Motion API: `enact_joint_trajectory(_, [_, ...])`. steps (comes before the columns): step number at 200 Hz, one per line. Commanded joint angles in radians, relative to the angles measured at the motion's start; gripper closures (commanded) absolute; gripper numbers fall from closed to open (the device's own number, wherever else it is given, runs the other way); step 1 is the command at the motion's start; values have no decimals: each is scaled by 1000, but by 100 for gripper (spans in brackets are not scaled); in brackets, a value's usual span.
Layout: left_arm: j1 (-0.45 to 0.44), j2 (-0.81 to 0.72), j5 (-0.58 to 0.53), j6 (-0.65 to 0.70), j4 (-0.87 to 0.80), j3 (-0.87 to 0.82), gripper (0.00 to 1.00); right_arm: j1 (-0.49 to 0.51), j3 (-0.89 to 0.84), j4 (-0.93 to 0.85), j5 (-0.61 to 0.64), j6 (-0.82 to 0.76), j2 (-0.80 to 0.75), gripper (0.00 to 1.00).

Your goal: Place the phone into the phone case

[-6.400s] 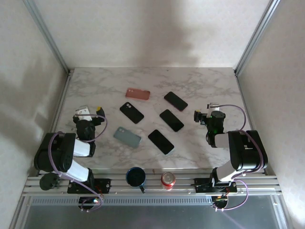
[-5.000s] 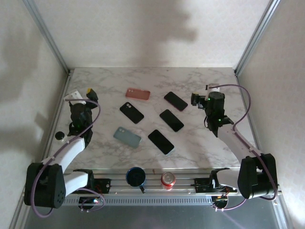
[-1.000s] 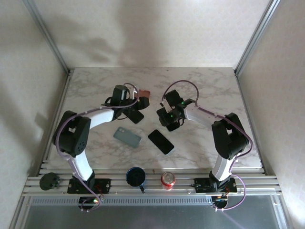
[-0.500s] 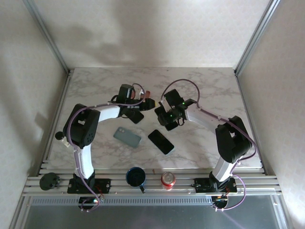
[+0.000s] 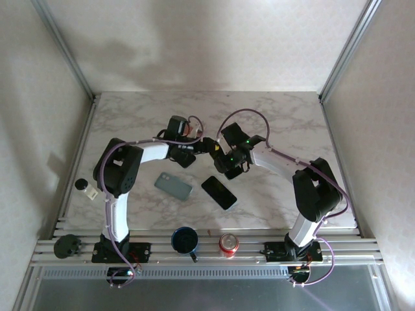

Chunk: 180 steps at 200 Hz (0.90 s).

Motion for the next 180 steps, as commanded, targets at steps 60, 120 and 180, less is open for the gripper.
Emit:
enact_joint_trajectory(60, [-21,39,104,86,-111,76,42,10,24,-13,15,-15,-40,41])
enact_joint_trajectory(120, [-30,58,103,105,-138,89,45,12,35,-19,16,-21,-43,42])
enact_joint_trajectory(180, [-36,71,128,108,-137,95,52,11,37,-15,14,-20,-43,42])
